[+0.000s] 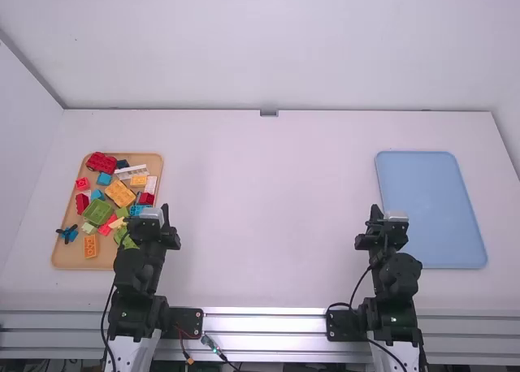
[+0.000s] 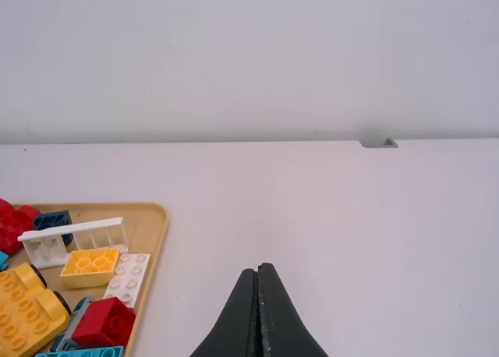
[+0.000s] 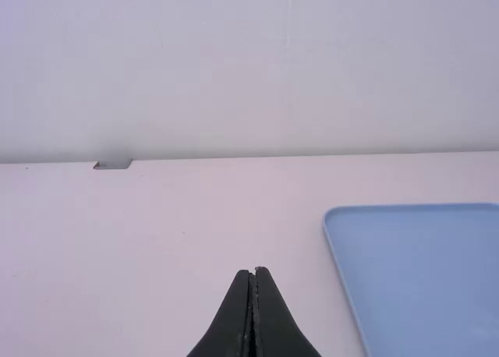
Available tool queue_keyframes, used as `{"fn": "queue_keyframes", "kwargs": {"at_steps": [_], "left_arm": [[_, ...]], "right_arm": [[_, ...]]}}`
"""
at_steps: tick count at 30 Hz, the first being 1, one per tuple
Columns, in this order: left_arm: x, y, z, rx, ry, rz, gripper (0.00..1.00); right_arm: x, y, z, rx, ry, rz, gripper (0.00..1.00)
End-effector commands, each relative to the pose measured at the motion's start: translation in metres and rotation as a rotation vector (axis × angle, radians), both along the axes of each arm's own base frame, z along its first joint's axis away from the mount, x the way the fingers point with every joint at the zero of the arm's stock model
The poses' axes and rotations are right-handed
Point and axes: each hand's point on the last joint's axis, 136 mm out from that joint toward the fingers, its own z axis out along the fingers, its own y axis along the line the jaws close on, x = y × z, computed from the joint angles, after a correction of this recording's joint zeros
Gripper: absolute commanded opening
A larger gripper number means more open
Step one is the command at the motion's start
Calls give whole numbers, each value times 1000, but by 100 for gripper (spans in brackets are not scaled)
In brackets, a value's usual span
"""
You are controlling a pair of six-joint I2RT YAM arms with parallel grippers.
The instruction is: Assemble lego blocks to make yellow taxi
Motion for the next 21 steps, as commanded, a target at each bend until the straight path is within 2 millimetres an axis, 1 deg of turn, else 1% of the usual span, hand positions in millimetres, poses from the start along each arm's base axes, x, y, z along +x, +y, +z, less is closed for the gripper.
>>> {"fn": "queue_keyframes", "kwargs": {"at_steps": [1,11,17,21], "left_arm": [[0,0,0,0,0,0,0],[0,4,6,3,8,24,4],[0,12,17,-6,41,61,10],[1,19,29,-22,81,90,16]], "right_arm": [[0,0,0,0,-1,0,0],[0,1,6,-9,4,4,4],[3,3,18,-23,20,16,10],[7,5,30,-37,29,26,16]]}}
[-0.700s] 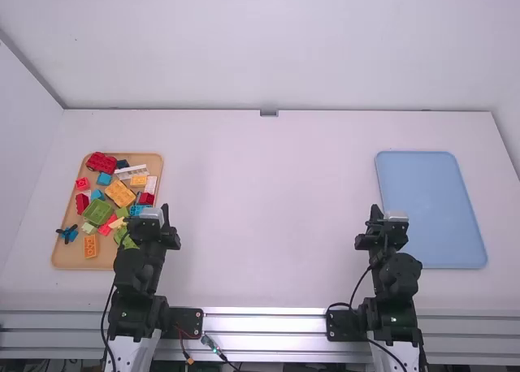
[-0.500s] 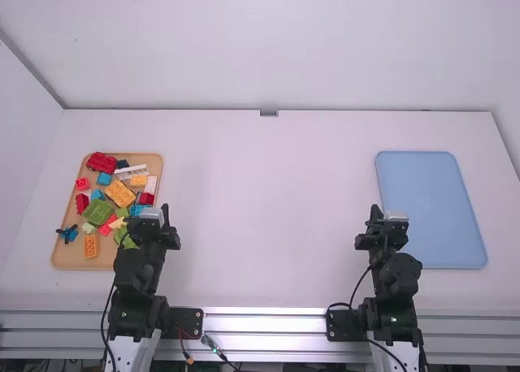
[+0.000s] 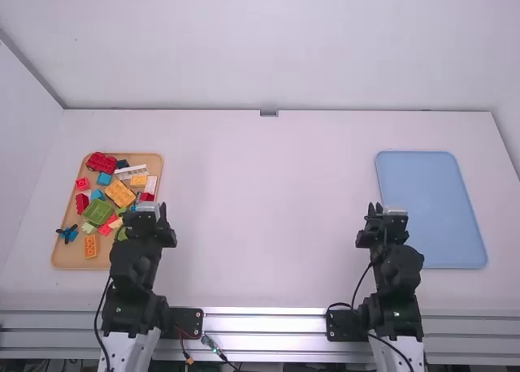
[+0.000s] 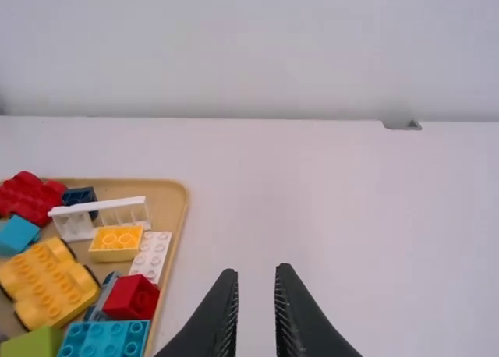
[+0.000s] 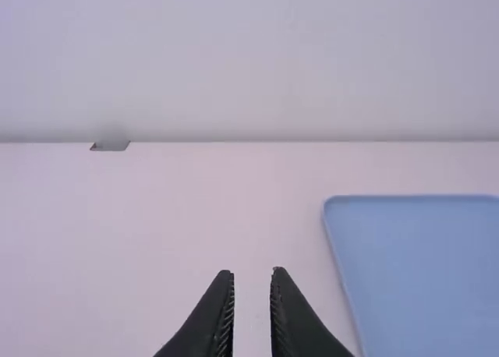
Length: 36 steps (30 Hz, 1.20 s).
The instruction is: Assemble lego blocks to make yellow taxi
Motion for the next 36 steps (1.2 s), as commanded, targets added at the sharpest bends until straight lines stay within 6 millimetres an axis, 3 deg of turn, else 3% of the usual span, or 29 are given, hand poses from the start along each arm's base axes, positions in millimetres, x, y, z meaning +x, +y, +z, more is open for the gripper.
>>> {"fn": "queue_keyframes", "kwargs": {"at_steps": [1,10,20,29,31,36], "left_arm": [[1,8,23,-15,-15,38,17],[13,26,53,-126,46,146,32],[52,56,82,-176,151,261,53],[83,103,78,-234,347,448,68],[97,123,72,-259,453,512,74],[111,155,48,-291,658,613,82]], "right_arm": [[3,3,25,-13,-31,13,17],[23,8,54,-39,-17,41,32],[62,18,87,-33,9,86,53],[98,37,100,-46,34,146,69],[111,49,102,-74,46,184,74],[131,65,102,-127,60,237,82]]}}
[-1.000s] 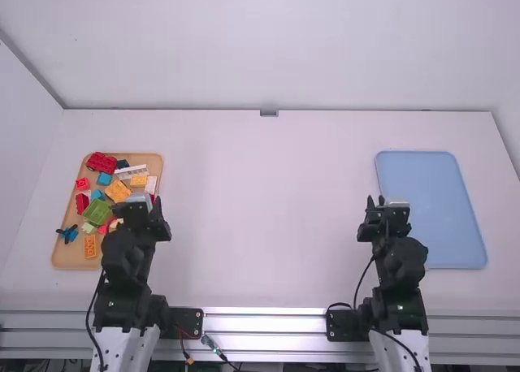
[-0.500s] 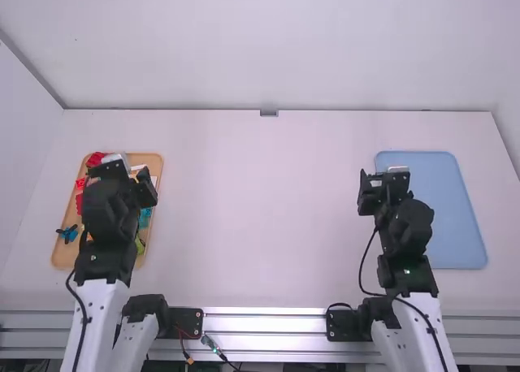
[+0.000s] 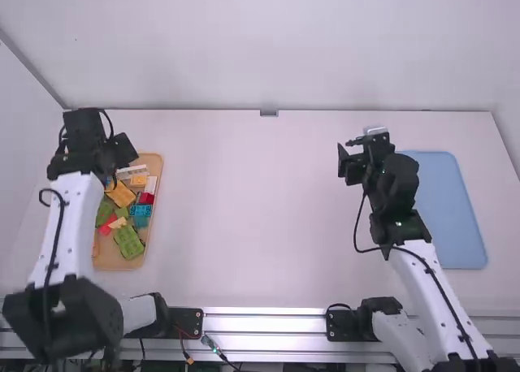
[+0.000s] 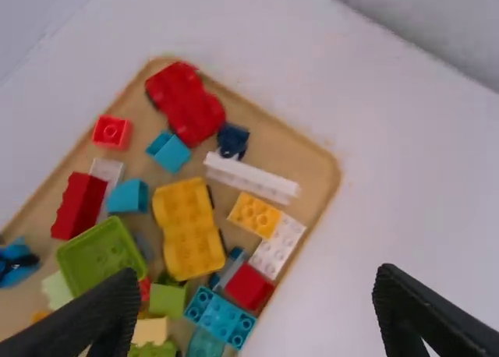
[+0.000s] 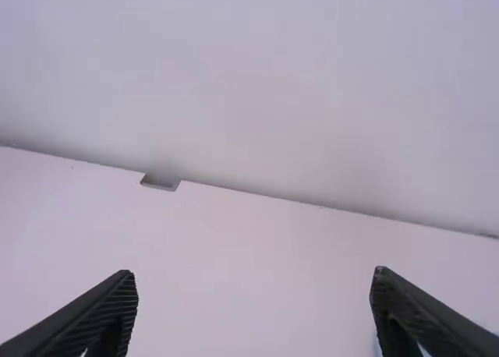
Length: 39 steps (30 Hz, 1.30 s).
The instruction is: Assemble lego blocks to make yellow taxi
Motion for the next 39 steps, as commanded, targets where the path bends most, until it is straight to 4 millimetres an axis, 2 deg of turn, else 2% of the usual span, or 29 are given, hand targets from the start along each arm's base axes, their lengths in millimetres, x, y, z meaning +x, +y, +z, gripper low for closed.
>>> {"fn": "queue_keyframes", "kwargs": {"at_steps": [1,6,7,8,12,14,17,21,31,34,39], "left_arm": [[5,25,-10,-21,74,86,83],[-2,54,-45,-82,222,186,90],[-2,56,-47,-85,228,191,90],[-8,64,-60,-105,268,226,92],[-19,74,-90,-185,328,284,96],[-23,77,-98,-199,345,298,97],[-17,76,-121,-250,334,286,99],[-8,69,-137,-273,315,247,98],[-14,58,-158,-295,339,257,93],[-9,50,-166,-334,315,217,88],[-11,45,-174,-329,321,221,86]], "right_arm": [[13,10,17,-39,-38,39,84],[31,19,19,-47,-42,61,90],[32,19,19,-46,-43,62,90],[37,22,21,-48,-47,69,92],[47,27,20,-54,-47,80,96],[50,28,19,-49,-42,82,97],[54,31,17,-54,-33,87,98],[56,32,15,-56,-29,90,99],[56,32,16,-55,-31,90,99],[56,32,16,-55,-34,90,99],[56,32,16,-54,-32,93,99]]}}
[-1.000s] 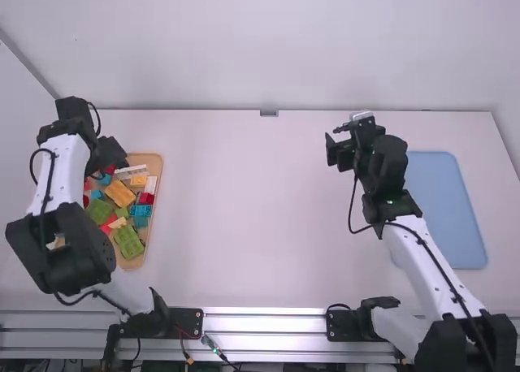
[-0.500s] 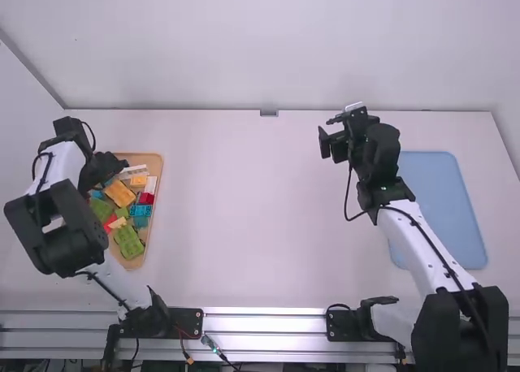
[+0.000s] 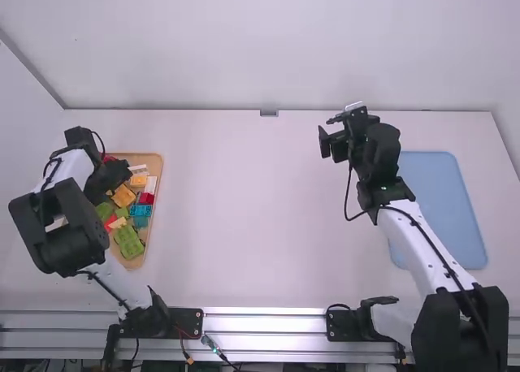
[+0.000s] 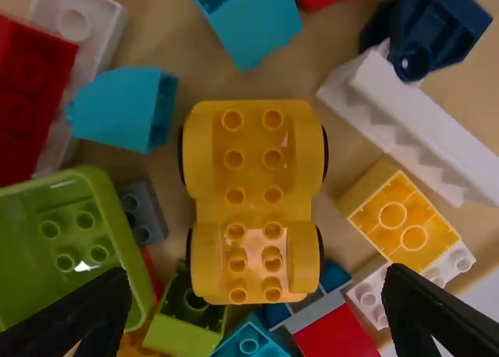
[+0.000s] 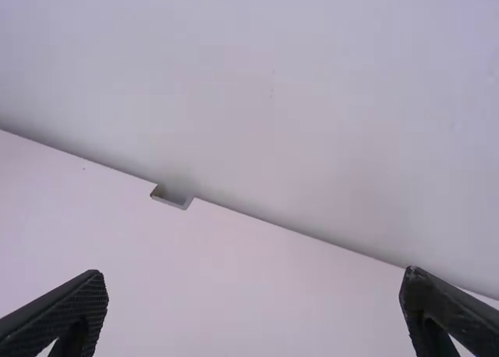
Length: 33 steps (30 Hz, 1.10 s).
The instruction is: Assemble lego blocks to make yellow taxi
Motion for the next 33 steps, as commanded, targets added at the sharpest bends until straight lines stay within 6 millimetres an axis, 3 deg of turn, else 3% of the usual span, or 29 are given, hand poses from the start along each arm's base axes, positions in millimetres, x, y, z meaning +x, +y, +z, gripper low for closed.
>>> {"fn": "queue_keyframes", "kwargs": {"at_steps": [1,33], "left_arm": [[-4,-7,-13,-17,31,-4,84],[-9,-10,-56,17,-38,-9,80]], "right_arm": [[4,3,13,9,-24,8,99],[4,3,12,8,-23,8,99]]}}
